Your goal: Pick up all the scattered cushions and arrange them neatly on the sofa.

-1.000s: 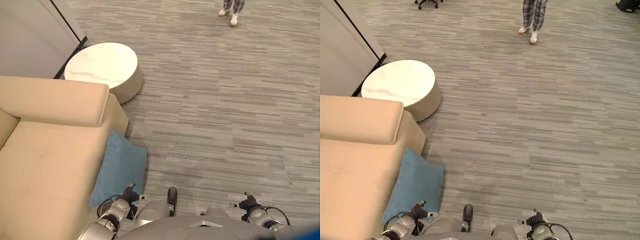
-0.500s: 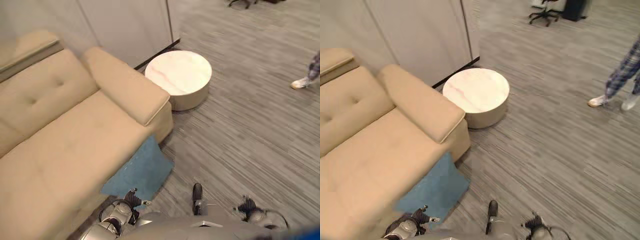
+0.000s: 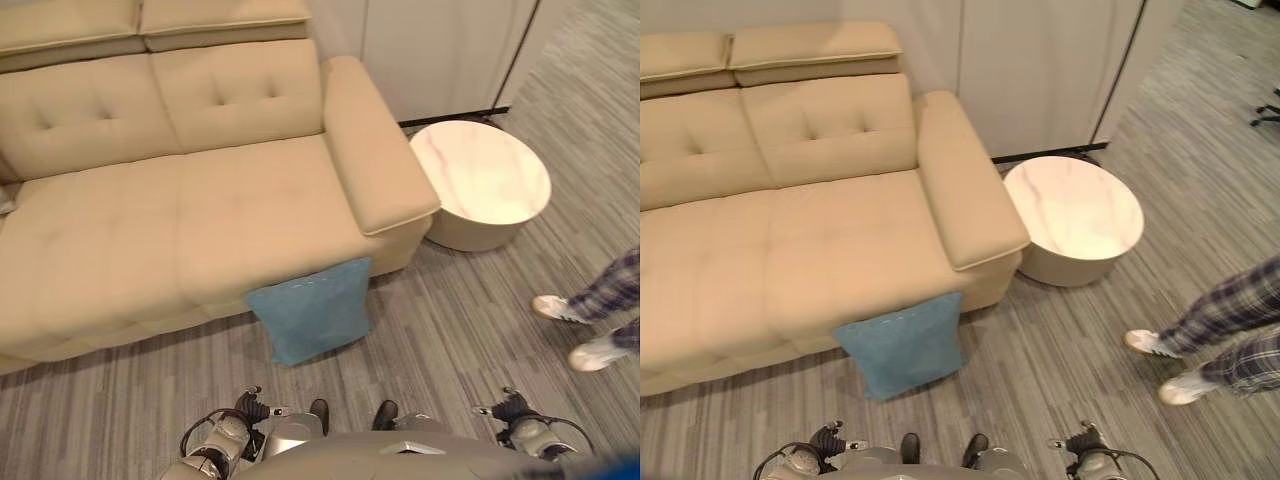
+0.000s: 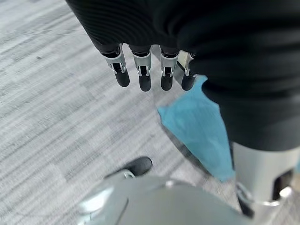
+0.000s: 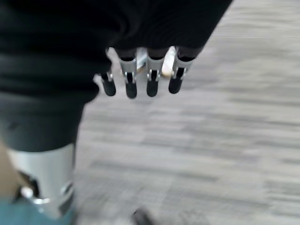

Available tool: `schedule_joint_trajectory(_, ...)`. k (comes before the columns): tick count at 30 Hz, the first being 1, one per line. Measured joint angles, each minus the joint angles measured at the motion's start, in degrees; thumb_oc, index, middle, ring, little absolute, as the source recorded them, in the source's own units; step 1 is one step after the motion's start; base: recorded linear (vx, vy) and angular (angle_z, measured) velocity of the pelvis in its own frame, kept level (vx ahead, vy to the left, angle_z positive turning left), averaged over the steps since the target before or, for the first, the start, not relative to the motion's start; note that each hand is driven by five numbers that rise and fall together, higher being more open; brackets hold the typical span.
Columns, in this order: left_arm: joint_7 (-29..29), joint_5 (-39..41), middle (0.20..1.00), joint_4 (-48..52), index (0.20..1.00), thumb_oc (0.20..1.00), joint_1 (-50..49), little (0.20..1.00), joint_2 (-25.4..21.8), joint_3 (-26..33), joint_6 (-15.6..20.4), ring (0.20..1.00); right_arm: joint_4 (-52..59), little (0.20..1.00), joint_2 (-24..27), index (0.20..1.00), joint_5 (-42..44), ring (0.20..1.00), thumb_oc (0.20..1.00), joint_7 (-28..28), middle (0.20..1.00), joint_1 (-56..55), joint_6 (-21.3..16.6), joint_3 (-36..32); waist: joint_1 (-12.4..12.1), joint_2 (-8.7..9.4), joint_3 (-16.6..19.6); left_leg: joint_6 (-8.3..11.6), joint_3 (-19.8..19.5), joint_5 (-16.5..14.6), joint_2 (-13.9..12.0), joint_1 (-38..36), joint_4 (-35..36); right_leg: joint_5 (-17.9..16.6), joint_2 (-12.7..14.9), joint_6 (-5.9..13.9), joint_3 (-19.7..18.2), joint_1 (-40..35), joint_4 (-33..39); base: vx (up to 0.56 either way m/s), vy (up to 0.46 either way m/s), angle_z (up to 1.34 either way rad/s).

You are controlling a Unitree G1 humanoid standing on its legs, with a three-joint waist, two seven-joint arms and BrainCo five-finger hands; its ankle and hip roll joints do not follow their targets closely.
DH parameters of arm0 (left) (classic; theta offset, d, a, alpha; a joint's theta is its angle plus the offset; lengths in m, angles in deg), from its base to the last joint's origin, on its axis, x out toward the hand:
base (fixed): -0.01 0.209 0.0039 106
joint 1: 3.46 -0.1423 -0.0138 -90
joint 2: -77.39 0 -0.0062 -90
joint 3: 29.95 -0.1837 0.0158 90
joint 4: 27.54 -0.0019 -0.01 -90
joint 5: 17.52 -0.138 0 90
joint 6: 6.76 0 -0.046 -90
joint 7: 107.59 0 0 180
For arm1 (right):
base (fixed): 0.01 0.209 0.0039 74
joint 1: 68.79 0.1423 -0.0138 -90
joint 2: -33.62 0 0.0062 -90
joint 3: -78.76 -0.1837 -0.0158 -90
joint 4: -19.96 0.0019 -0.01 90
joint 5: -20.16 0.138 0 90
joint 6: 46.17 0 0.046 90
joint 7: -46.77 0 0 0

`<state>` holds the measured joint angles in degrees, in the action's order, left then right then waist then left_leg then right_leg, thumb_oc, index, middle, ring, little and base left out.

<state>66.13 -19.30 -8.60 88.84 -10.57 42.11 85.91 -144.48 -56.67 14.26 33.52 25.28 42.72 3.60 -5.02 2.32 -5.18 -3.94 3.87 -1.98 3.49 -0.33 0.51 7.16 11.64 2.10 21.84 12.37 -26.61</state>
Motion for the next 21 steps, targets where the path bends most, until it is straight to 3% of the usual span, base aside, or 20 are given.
schedule_joint_trajectory(1, -0.1, 0.0, 1.0, -0.1, 1.0, 1.0, 0.7, 1.0, -0.4, -0.1, 0.0, 1.0, 0.6, 1.0, -0.5, 1.0, 0.0, 1.0, 1.0, 0.4, 1.0, 0.8, -0.1, -0.1, -0.1, -0.52, -0.7, -1.27, -3.0, -0.5, 1.3, -0.1, -0.9, 0.4, 1.4, 1.29, -2.7, 3.3, -6.6, 0.18, 0.009, 0.77)
schedule_joint_trajectory(2, -0.3, 0.0, 1.0, -0.2, 1.0, 1.0, 1.6, 1.0, -0.1, -0.3, -0.1, 1.0, 1.1, 1.0, -0.7, 1.0, 0.1, 1.0, 1.0, 0.6, 1.0, 0.7, -0.2, 0.0, 0.5, -0.91, -1.5, -1.56, -4.7, -0.5, 1.5, -0.2, -1.0, 2.5, -0.9, 2.8, -8.0, 4.4, -8.1, 0.21, -0.043, 1.12)
schedule_joint_trajectory(3, -0.4, 0.0, 1.0, -0.2, 1.0, 1.0, 2.8, 1.0, -0.4, -0.2, 0.0, 1.0, 1.5, 1.0, -1.0, 1.0, 0.1, 1.0, 1.0, 0.6, 1.0, 0.8, -0.4, 0.6, 1.7, -1.81, -2.2, -1.24, -8.2, -0.3, 1.4, 0.4, -1.7, 4.1, -7.1, 3.39, -18.1, 4.1, -4.2, 0.15, -0.056, 1.47)
schedule_joint_trajectory(4, -0.4, 0.0, 1.0, -0.2, 1.0, 1.0, 3.7, 1.0, -0.6, -0.3, 0.1, 1.0, 1.5, 1.0, -1.2, 1.0, 0.1, 1.0, 1.0, 0.7, 1.0, 0.6, -0.6, 1.4, 2.6, -1.54, -2.4, 0.16, -10.3, -0.1, 2.0, 0.8, -1.2, 4.1, -10.4, 3.39, -23.8, 4.2, 1.6, 0.12, -0.076, 1.29)
schedule_joint_trajectory(5, -0.4, 0.0, 1.0, -0.2, 1.0, 1.0, 4.1, 1.0, -0.6, -0.3, 0.2, 1.0, 1.4, 1.0, -1.2, 1.0, 0.1, 1.0, 1.0, 0.7, 1.0, 0.6, -0.5, 1.4, 2.6, -1.3, -2.5, 0.24, -10.8, 0.0, 2.3, 0.7, -1.0, 3.9, -10.9, 3.18, -24.6, 4.4, 2.9, 0.16, -0.23, 1.61)
schedule_joint_trajectory(6, -0.5, 0.0, 1.0, -1.0, 1.0, 1.0, 5.3, 1.0, 0.2, -1.4, 0.5, 1.0, 1.4, 1.0, -1.2, 1.0, 0.2, 1.0, 1.0, 0.7, 1.0, 0.5, -0.5, 1.3, 2.9, -0.41, -2.9, 0.72, -15.5, 0.1, 4.6, 0.3, -0.4, -1.6, -13.5, 1.63, -25.9, 7.4, 11.8, 0.18, -0.349, 1.79)
schedule_joint_trajectory(8, -0.6, 0.0, 1.0, -1.0, 1.0, 1.0, 4.7, 1.0, 0.7, -1.8, 0.5, 1.0, 1.2, 1.0, -1.5, 1.0, 0.2, 1.0, 1.0, 0.7, 1.0, -0.9, -0.5, 1.3, 4.2, 0.34, -2.6, 1.86, -23.4, -0.6, 5.3, -2.2, 0.5, -9.4, -11.7, -1.23, -18.8, 2.5, 21.4, 0.17, -0.317, 2.07)
schedule_joint_trajectory(9, -0.8, 0.0, 1.0, -0.7, 1.0, 1.0, 4.3, 1.0, 0.5, -1.7, 0.5, 1.0, 0.8, 1.0, -1.5, 1.0, 0.2, 1.0, 1.0, 0.7, 1.0, -0.7, -0.5, 1.3, 3.6, 0.79, -2.4, 2.23, -23.9, -0.8, 5.2, -2.6, 0.4, -12.5, -11.7, -2.04, -18.6, 1.2, 23.3, 0.1, -0.201, 1.16)
schedule_joint_trajectory(10, -1.0, 0.1, 1.0, -0.5, 1.0, 1.0, 3.6, 1.0, 0.4, -1.7, 0.5, 1.0, 0.7, 1.0, -1.0, 1.0, 0.2, 1.0, 1.0, 0.6, 1.0, 0.4, -0.6, 0.9, 3.4, 0.96, -2.4, 3.22, -23.3, -1.4, 5.1, -2.2, -1.3, -14.2, -11.7, -4.46, -17.5, -0.7, 25.9, 0.06, -0.18, 0.61)
schedule_joint_trajectory(13, -1.4, 0.8, 1.0, 0.7, 1.0, 1.0, 4.1, 1.0, 0.6, -1.4, 0.6, 1.0, 1.6, 1.0, 0.7, 1.0, 0.3, 1.0, 1.0, 0.0, 1.0, 1.7, -1.4, 0.6, 2.4, 2.48, -2.5, 6.35, -16.8, -3.9, 7.0, 3.4, -13.5, -14.8, -10.2, -6.7, -15.0, -6.1, 31.9, 0.0, -0.127, 0.69)
schedule_joint_trajectory(15, -1.7, 1.2, 1.0, 3.1, 1.0, 1.0, 6.4, 1.0, 0.6, -1.3, 0.9, 1.0, 1.6, 1.0, 1.1, 1.0, 1.2, 1.0, 1.0, -0.5, 1.0, 1.5, -1.6, 0.4, 4.7, 3.2, -3.5, 6.78, -4.7, -4.8, 0.9, 9.8, -15.7, -13.0, -9.4, -8.34, -9.3, -7.0, 31.9, 0.04, -0.064, 1.26)
schedule_joint_trajectory(16, -1.8, 1.2, 1.0, 6.1, 1.0, 1.0, 7.6, 1.0, 0.2, -1.7, 0.9, 1.0, 1.7, 1.0, 0.7, 1.0, 1.3, 1.0, 1.0, -0.5, 1.0, 1.9, -1.7, 0.1, 5.1, 3.48, -3.9, 6.09, 3.5, -3.9, -4.8, 11.5, -11.1, -12.1, -10.1, -8.22, -8.4, -7.2, 31.9, 0.08, -0.072, 0.7)
schedule_joint_trajectory(17, -1.8, 1.2, 1.0, 6.8, 1.0, 1.0, 7.6, 1.0, 0.2, -1.8, 0.9, 1.0, 1.9, 1.0, 0.6, 1.0, 1.3, 1.0, 1.0, -0.5, 1.0, 2.3, -1.7, 0.1, 5.7, 3.06, -4.1, 5.63, 3.6, -3.1, -6.3, 11.1, -7.9, -11.7, -10.6, -7.96, -8.5, -8.0, 31.9, 0.02, -0.052, 0.01)
schedule_joint_trajectory(19, -2.0, 1.2, 1.0, 6.8, 1.0, 1.0, 8.1, 1.0, 0.4, -1.8, 1.3, 1.0, 2.2, 1.0, 1.2, 1.0, 1.4, 1.0, 1.0, -0.6, 1.0, 2.2, -1.7, 0.2, 6.9, 1.63, -4.5, 6.04, 0.0, 0.8, -6.8, 10.3, -4.5, -11.0, -11.4, -6.28, -8.6, -8.5, 31.7, -0.1, -0.021, -0.25)
schedule_joint_trajectory(20, -2.9, 1.3, 1.0, 6.8, 1.0, 1.0, 9.1, 1.0, 0.9, -2.0, 1.4, 1.0, 2.1, 1.0, 2.5, 1.0, 1.8, 1.0, 1.0, -0.7, 1.0, 2.1, -1.7, 0.4, 7.6, -1.28, -4.8, 5.86, -0.7, 3.8, -7.7, 11.9, -5.0, -10.4, -13.0, -5.36, -8.5, -7.0, 30.5, -0.15, 0.001, -0.15)
schedule_joint_trajectory(21, -3.3, 2.5, 1.0, 7.0, 1.0, 1.0, 10.9, 1.0, 0.2, -2.4, 1.4, 1.0, 2.0, 1.0, 2.4, 1.0, 2.4, 1.0, 1.0, -0.8, 1.0, 2.6, -1.6, 1.2, 7.5, -1.03, -5.3, 6.11, -0.8, 4.5, -7.5, 14.0, -5.1, -9.2, -12.1, -4.08, -8.9, -3.2, 27.2, -0.23, 0.03, -0.04)
